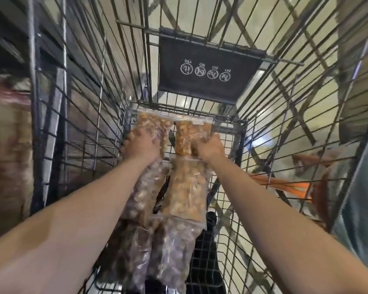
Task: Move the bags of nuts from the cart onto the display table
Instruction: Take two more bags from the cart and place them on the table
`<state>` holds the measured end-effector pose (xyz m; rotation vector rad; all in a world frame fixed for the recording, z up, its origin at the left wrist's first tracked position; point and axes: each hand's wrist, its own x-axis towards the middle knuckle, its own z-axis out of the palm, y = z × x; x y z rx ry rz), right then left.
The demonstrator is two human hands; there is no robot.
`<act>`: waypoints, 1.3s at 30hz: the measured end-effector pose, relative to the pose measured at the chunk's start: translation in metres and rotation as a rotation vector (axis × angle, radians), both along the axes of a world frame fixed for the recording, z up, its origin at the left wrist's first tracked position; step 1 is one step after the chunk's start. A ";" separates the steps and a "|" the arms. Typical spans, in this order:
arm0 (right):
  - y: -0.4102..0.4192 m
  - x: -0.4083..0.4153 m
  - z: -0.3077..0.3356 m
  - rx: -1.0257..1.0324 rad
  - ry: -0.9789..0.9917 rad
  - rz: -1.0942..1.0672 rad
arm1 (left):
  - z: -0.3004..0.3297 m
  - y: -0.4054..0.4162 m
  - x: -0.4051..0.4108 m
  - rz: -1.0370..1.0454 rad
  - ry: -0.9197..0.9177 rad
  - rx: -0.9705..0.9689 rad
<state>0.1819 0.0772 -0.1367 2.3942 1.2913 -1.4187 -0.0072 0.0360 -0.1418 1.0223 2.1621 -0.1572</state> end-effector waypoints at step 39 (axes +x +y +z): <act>-0.202 0.080 0.373 -0.035 1.024 -0.171 | 0.371 -0.246 0.015 0.550 -1.104 0.496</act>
